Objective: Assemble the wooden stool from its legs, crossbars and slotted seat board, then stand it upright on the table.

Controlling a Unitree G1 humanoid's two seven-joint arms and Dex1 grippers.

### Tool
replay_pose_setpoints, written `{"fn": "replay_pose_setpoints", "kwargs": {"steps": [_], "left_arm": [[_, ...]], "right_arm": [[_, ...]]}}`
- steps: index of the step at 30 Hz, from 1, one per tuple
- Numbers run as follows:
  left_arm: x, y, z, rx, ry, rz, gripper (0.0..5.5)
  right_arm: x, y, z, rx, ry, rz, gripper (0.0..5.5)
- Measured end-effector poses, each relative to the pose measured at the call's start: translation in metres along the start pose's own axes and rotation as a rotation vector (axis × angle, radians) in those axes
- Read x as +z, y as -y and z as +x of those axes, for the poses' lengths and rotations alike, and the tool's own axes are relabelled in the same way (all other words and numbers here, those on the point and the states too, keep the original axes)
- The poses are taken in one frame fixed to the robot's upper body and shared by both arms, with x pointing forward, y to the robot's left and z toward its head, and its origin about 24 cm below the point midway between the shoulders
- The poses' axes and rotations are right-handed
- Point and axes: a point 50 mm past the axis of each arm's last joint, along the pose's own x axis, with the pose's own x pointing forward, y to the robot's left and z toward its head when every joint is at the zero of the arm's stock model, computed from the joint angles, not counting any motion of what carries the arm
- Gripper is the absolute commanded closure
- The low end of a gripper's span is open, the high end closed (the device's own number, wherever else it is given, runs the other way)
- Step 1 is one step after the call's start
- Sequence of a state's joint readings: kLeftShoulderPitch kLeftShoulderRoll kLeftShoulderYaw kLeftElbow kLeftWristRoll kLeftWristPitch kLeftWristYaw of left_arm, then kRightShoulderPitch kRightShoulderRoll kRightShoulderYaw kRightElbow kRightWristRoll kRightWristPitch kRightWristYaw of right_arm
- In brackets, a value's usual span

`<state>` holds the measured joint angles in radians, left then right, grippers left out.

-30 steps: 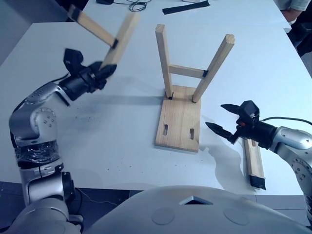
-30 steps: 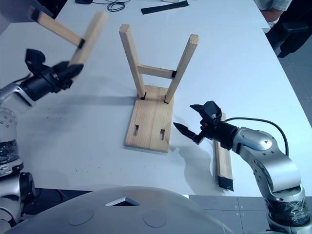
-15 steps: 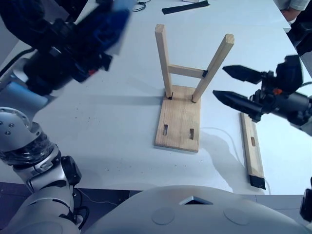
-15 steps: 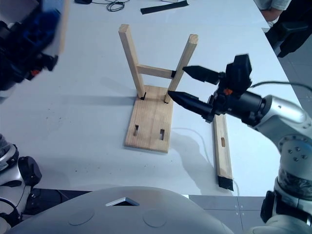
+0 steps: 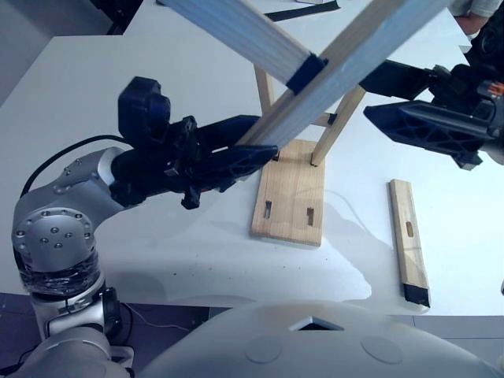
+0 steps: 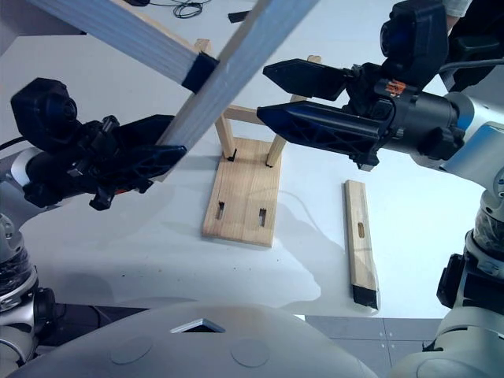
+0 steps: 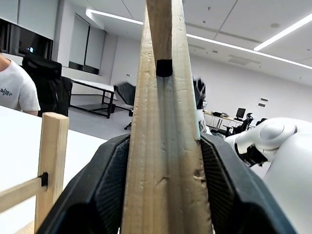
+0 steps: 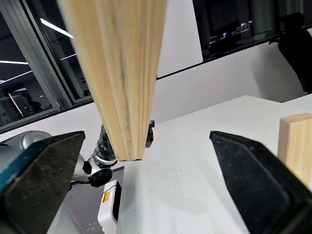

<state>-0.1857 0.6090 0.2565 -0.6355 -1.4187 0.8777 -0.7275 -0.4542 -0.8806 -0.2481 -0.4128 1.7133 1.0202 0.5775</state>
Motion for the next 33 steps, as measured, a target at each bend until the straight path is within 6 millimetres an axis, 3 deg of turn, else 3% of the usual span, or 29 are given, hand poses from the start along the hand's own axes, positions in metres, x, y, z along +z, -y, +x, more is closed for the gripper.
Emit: {"fn": "replay_pose_setpoints", "kwargs": {"steps": [6, 16, 23, 33], "left_arm": [[-0.007, -0.005, 0.002, -0.006, -0.035, 0.001, 3.44], [-0.022, -0.006, 0.002, -0.022, -0.072, -0.030, 3.44], [-0.022, -0.008, -0.001, -0.023, -0.066, -0.028, 3.44], [-0.022, -0.010, -0.002, -0.022, -0.072, -0.024, 3.44]], "right_arm": [[-0.002, -0.001, 0.008, 0.052, -0.046, 0.020, 0.76], [0.000, 0.000, 0.015, 0.110, -0.092, 0.024, 2.26], [-0.001, 0.004, 0.014, 0.077, -0.117, -0.013, 3.46], [-0.005, 0.007, 0.015, 0.074, -0.105, -0.051, 3.47]]}}
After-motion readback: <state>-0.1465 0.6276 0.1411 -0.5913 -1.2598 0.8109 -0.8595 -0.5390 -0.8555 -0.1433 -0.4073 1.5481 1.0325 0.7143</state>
